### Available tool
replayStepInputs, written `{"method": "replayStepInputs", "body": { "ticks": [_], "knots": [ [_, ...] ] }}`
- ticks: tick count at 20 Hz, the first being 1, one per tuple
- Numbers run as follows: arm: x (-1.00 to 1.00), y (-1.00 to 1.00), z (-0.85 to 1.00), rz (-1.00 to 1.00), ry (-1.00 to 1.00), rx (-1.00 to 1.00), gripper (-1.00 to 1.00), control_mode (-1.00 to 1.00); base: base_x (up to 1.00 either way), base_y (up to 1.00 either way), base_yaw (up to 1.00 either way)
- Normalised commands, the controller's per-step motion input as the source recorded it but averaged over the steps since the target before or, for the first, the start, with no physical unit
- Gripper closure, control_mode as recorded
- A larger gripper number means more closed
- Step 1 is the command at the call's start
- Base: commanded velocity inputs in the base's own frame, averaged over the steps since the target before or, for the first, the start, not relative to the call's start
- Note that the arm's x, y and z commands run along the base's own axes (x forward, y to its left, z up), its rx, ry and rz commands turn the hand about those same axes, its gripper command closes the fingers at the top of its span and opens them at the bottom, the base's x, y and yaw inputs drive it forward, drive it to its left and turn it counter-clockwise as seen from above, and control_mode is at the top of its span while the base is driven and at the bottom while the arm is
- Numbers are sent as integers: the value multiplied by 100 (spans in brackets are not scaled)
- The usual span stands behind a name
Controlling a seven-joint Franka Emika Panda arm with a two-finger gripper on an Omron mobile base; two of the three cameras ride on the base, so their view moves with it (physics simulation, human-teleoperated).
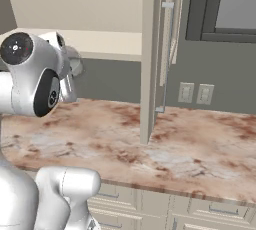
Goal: There is a bowl on the dining counter. Grab a lemon wedge from the fridge and place it in the bowl. Then get the liquor bottle and glass cup from the cabinet and place them next to the bowl.
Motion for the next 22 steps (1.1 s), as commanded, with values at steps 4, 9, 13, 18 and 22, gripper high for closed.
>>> {"method": "replayStepInputs", "body": {
  "ticks": [4, 9, 13, 18, 22],
  "knots": [
    [-83, -13, 3, -14, 8, 0, 100, -100, 0, 0, 0],
    [-92, -24, -1, -11, 1, 0, 100, -100, 0, 0, 0],
    [-100, -7, -27, -10, 0, 0, 100, -100, 0, 0, 0],
    [0, 0, 0, 0, 0, 0, 100, 100, -100, -26, -14],
    [0, 0, 0, 0, 0, 0, 100, 100, -100, -41, -27]
  ]
}}
